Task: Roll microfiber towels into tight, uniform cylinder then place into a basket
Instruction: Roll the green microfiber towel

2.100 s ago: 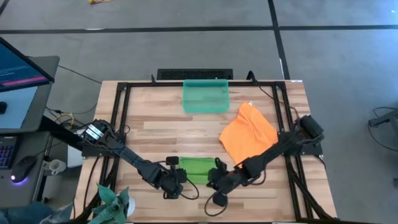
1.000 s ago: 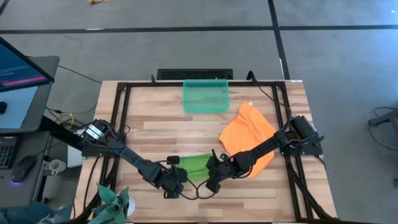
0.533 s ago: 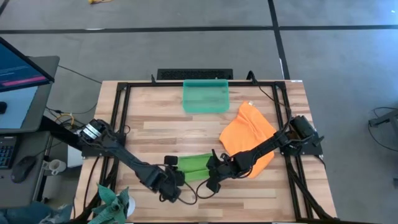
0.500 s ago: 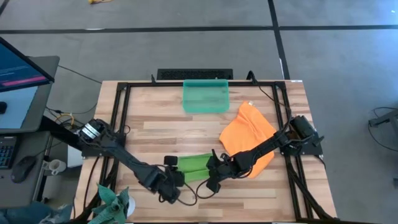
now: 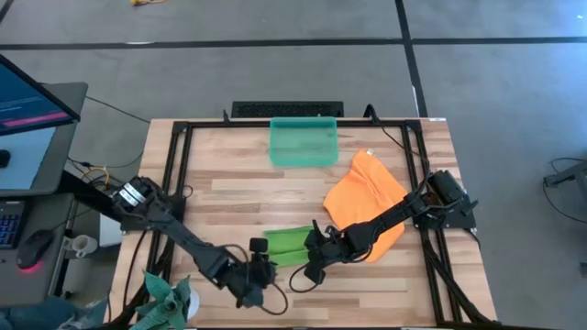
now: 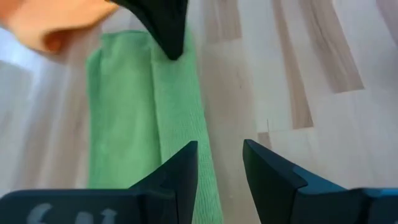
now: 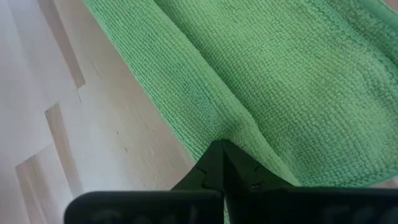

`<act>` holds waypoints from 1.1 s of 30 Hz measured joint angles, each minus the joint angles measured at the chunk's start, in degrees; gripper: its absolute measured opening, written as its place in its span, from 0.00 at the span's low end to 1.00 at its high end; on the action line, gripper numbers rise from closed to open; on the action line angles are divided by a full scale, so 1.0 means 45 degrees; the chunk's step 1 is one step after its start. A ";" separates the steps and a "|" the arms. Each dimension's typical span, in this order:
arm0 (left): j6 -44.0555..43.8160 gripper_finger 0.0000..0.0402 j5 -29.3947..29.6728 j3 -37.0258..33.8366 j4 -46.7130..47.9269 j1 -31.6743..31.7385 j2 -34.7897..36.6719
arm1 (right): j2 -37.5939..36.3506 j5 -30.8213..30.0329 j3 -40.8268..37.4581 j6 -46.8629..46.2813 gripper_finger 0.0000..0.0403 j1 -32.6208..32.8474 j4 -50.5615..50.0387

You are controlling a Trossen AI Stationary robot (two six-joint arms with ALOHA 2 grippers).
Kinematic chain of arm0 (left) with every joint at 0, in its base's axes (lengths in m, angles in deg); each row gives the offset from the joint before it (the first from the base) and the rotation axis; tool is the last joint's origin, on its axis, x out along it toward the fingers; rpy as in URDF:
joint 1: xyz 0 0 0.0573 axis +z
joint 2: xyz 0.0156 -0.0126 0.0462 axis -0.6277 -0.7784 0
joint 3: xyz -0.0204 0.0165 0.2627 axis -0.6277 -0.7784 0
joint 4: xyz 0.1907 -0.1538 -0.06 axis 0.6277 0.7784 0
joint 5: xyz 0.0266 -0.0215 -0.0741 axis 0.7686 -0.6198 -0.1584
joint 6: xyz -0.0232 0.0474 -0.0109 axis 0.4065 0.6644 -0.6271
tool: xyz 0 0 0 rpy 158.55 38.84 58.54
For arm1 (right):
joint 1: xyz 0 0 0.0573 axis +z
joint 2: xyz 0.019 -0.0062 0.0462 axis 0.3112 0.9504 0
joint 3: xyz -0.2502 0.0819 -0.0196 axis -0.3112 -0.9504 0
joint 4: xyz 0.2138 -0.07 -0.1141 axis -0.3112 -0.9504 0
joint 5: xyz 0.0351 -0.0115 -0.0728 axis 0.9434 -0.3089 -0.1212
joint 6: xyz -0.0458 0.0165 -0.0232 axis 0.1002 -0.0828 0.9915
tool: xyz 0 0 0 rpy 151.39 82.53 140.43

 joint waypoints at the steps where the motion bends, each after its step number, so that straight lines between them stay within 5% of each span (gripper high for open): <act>1: 0.0185 0.30 -0.0320 -0.0177 -0.0347 0.0155 0.0000 | 0.0005 -0.0005 0.0000 -0.0004 0.05 0.0004 0.0004; 6: 0.0832 0.30 -0.1975 -0.1051 -0.2361 0.1025 0.0005 | 0.0010 -0.0005 0.0000 0.0000 0.05 0.0000 0.0014; 13: 0.0506 0.30 -0.2898 -0.1898 -0.2574 0.1795 0.0019 | 0.0010 0.0000 -0.0005 -0.0005 0.05 0.0000 0.0023; 25: -0.0853 0.30 -0.3457 -0.2867 -0.3372 0.1905 0.0049 | 0.0015 -0.0010 -0.0010 -0.0089 0.06 0.0090 0.0079; 33: -0.0918 0.30 -0.3500 -0.2895 -0.3328 0.1906 0.0053 | 0.0019 0.0379 -0.0002 -0.0385 0.19 0.0083 0.0222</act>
